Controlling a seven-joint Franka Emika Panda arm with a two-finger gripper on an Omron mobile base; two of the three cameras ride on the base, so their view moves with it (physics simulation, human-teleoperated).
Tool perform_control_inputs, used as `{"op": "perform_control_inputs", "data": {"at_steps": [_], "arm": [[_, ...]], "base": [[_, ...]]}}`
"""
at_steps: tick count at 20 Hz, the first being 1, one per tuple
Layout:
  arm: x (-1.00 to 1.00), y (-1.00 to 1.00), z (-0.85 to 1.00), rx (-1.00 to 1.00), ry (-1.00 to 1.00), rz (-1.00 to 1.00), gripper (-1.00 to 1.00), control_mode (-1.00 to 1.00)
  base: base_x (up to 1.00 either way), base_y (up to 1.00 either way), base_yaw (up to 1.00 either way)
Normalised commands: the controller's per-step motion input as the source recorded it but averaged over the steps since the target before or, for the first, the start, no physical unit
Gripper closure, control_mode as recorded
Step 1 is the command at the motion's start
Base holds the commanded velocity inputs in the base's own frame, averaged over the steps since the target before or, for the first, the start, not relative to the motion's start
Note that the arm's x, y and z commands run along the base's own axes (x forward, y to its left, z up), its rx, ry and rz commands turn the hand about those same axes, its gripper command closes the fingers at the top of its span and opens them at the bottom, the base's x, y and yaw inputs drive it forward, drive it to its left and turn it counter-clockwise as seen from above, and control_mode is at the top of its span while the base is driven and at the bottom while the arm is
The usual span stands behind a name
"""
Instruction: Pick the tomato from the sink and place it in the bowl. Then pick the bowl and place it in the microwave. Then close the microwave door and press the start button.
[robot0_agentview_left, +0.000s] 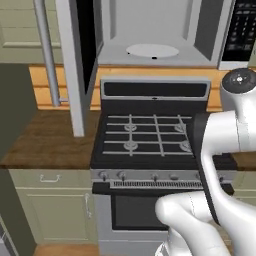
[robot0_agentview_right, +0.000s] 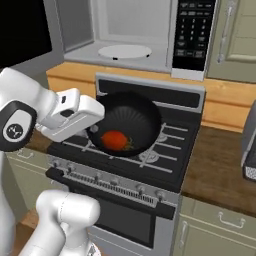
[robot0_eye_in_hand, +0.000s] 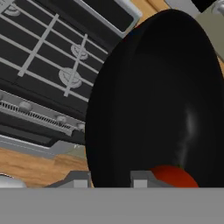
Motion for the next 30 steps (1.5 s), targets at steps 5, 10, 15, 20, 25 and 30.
{"op": "perform_control_inputs", "data": {"at_steps": [5, 10, 15, 20, 25, 30], "arm": [[0.0, 0.0, 0.0, 0.0, 0.0, 0.0, 1.0, 1.0], [0.0, 0.0, 0.0, 0.0, 0.0, 0.0, 1.0, 1.0], [0.0, 0.0, 0.0, 0.0, 0.0, 0.0, 1.0, 1.0], [0.0, 0.0, 0.0, 0.0, 0.0, 0.0, 1.0, 1.0], [0.0, 0.0, 0.0, 0.0, 0.0, 0.0, 1.0, 1.0], [0.0, 0.0, 0.0, 0.0, 0.0, 0.0, 1.0, 1.0]], "base": [[0.33, 0.49, -0.01], [0.06, 0.55, -0.06], [0.17, 0.01, 0.0], [0.0, -0.23, 0.0], [0.15, -0.4, 0.0], [0.34, -0.32, 0.0]]}}
